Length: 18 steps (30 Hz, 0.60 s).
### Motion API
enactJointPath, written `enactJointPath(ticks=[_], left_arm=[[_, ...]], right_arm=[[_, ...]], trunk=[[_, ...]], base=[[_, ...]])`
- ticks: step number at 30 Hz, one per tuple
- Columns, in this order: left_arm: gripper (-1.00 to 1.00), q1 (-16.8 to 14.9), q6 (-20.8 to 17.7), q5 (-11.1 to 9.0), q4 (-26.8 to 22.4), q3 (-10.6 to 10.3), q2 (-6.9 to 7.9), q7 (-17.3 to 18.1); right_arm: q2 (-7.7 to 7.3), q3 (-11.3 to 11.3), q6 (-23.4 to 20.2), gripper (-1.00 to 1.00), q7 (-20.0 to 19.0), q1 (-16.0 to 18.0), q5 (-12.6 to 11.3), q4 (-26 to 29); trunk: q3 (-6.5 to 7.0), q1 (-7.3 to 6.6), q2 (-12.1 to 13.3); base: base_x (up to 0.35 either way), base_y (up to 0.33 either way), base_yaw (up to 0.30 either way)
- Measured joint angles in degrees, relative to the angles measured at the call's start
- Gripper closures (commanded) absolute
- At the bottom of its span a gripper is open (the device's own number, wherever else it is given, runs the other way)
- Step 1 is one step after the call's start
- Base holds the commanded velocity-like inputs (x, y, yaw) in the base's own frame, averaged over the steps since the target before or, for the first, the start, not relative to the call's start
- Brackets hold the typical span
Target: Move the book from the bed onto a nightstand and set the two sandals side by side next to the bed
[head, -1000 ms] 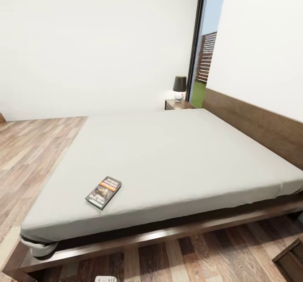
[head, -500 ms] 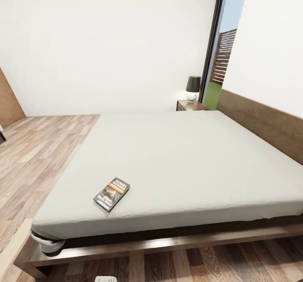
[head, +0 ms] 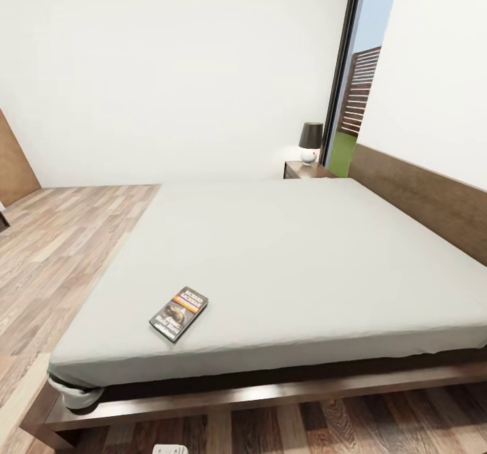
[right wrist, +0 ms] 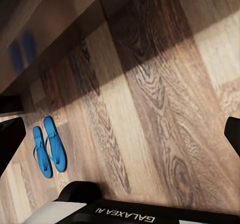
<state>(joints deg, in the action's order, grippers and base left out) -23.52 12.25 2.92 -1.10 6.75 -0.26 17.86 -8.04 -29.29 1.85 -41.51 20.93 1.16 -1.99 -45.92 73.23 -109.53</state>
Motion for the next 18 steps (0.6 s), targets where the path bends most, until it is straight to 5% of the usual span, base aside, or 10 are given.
enactJointPath(ticks=[18], left_arm=[[-1.0,0.0,-0.1,-0.2,0.0,0.0,0.0,0.3]], right_arm=[[0.0,0.0,0.0,-1.0,0.0,0.0,0.0,0.0]], trunk=[[0.0,0.0,0.0]], base=[[0.047,-0.012,0.0]])
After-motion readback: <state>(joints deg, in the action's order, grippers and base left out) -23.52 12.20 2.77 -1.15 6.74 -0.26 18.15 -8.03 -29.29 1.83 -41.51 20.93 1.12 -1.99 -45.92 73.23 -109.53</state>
